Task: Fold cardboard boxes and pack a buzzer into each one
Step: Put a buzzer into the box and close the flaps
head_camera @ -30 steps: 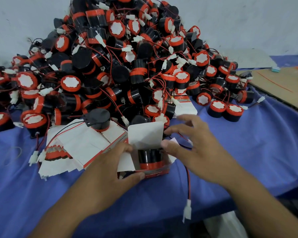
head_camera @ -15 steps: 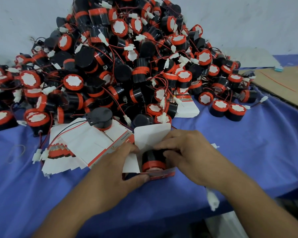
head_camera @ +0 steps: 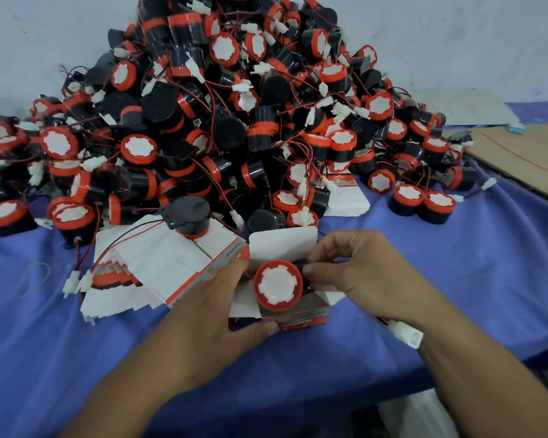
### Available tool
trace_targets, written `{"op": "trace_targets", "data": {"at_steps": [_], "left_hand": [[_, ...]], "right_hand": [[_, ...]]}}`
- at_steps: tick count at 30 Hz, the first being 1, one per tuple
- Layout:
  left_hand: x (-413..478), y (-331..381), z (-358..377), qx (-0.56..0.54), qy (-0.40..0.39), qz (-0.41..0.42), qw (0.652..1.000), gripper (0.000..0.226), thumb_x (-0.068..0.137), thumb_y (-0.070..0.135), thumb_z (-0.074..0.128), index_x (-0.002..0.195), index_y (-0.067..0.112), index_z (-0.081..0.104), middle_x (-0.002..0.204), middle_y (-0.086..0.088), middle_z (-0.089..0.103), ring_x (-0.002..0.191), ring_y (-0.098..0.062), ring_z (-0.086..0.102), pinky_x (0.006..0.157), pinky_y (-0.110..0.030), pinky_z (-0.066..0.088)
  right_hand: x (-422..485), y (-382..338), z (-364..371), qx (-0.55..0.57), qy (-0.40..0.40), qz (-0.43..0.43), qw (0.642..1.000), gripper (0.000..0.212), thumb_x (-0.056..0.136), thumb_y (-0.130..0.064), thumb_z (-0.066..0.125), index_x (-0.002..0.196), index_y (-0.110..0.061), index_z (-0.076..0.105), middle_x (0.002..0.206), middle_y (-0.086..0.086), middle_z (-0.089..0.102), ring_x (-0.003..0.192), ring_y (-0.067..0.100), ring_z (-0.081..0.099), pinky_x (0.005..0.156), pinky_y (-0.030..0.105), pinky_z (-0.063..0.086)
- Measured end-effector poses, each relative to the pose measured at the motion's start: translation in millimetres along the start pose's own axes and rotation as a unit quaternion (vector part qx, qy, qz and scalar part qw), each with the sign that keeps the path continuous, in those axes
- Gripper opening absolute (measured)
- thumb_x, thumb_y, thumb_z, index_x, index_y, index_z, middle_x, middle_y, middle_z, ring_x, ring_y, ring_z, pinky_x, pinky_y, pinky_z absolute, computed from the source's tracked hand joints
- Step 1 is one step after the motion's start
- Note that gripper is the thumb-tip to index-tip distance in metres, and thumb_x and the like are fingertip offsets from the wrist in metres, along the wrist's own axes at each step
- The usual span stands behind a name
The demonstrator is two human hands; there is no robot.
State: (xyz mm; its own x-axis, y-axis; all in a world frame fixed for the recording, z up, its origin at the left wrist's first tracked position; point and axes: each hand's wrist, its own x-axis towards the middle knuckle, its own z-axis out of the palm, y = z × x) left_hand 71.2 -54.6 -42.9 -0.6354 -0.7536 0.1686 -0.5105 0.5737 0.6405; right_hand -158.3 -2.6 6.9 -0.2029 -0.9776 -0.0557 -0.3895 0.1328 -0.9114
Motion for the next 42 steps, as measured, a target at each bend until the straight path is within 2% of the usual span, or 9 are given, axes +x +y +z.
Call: {"op": "trace_targets", "data": {"at_steps": [4,9,14,19,24,27,31,36,42], "left_hand": [[-0.2,1.0,-0.1,0.006,0.018,0.012,1.000,0.056,0.074,0.074,0.065,0.119,0.060,0.037,0.120,0.039,0.047,0.110,0.010,0.050,0.073,-0.010,0.048],[0.0,1.0,2.1,-0.004,0.030,0.022,0.999,0.058,0.075,0.082,0.056,0.125,0.060,0.037,0.124,0.040,0.048,0.114,0.010,0.051,0.079,-0.017,0.050],[0.4,3.6,6.5,0.007,0.037,0.020,0.999,0.059,0.078,0.082,0.052,0.130,0.056,0.041,0.126,0.037,0.049,0.117,0.010,0.049,0.087,-0.014,0.044],[4.9,8.1,13.2,0.024,0.045,0.011,0.999,0.060,0.079,0.081,0.048,0.130,0.049,0.050,0.123,0.031,0.052,0.116,0.008,0.047,0.092,-0.012,0.039],[7.3,7.5,11.9,0.048,0.024,-0.006,0.999,0.060,0.083,0.080,0.042,0.134,0.048,0.048,0.128,0.031,0.048,0.116,0.007,0.043,0.092,-0.009,0.034],[8.1,8.6,14.7,0.061,0.017,-0.016,0.998,0.067,0.077,0.082,0.036,0.134,0.048,0.047,0.130,0.030,0.047,0.117,0.004,0.043,0.094,-0.013,0.033],[8.8,7.0,18.9,0.080,0.010,-0.028,0.996,0.065,0.080,0.078,0.032,0.138,0.050,0.040,0.136,0.029,0.042,0.122,0.001,0.042,0.095,-0.017,0.032],[8.1,6.6,22.5,0.094,-0.023,-0.034,0.995,0.067,0.077,0.084,0.021,0.140,0.060,0.020,0.140,0.027,0.034,0.122,-0.002,0.041,0.095,-0.022,0.036],[8.2,9.1,19.6,0.083,-0.038,-0.007,0.996,0.060,0.084,0.079,0.024,0.141,0.060,0.023,0.144,0.023,0.036,0.128,-0.006,0.041,0.104,-0.031,0.043]], "right_hand": [[-3.6,2.8,8.4,-0.111,0.012,-0.042,0.993,0.013,0.089,-0.016,0.075,0.081,-0.026,0.079,0.075,-0.009,0.073,0.069,0.008,0.068,0.059,0.018,0.054],[-4.6,3.1,16.0,-0.262,-0.027,-0.170,0.950,0.018,0.092,-0.009,0.060,0.091,-0.016,0.077,0.101,-0.004,0.060,0.090,0.012,0.057,0.081,0.034,0.050],[-10.2,9.4,20.0,-0.384,-0.072,-0.162,0.906,0.021,0.096,-0.034,0.050,0.090,-0.023,0.067,0.113,-0.009,0.047,0.102,0.013,0.031,0.090,0.022,0.029],[-10.5,5.3,15.0,-0.374,-0.114,-0.145,0.909,0.025,0.098,-0.042,0.050,0.101,-0.028,0.070,0.119,-0.013,0.043,0.110,0.012,0.031,0.097,0.025,0.032],[-29.5,-3.0,-31.8,-0.263,-0.229,-0.130,0.928,0.049,0.082,-0.067,0.067,0.120,-0.076,0.038,0.131,-0.042,0.030,0.120,-0.021,0.034,0.086,0.014,0.039],[-38.5,-3.1,-46.1,-0.274,-0.277,-0.151,0.908,0.055,0.076,-0.071,0.072,0.126,-0.067,0.048,0.128,-0.030,0.037,0.114,-0.011,0.043,0.077,0.013,0.046],[-34.1,-1.3,-32.4,-0.327,-0.204,-0.216,0.897,0.016,0.088,-0.054,0.071,0.099,-0.043,0.067,0.117,-0.024,0.044,0.105,-0.002,0.048,0.079,0.014,0.040],[-31.8,0.9,-21.0,-0.326,-0.202,-0.254,0.888,0.021,0.086,-0.049,0.074,0.096,-0.039,0.059,0.106,-0.022,0.048,0.101,-0.002,0.047,0.081,0.015,0.039],[-22.2,2.2,1.9,-0.201,-0.047,-0.301,0.931,0.029,0.102,-0.036,0.056,0.074,-0.029,0.049,0.072,-0.013,0.048,0.068,0.006,0.050,0.062,0.015,0.035]]}}
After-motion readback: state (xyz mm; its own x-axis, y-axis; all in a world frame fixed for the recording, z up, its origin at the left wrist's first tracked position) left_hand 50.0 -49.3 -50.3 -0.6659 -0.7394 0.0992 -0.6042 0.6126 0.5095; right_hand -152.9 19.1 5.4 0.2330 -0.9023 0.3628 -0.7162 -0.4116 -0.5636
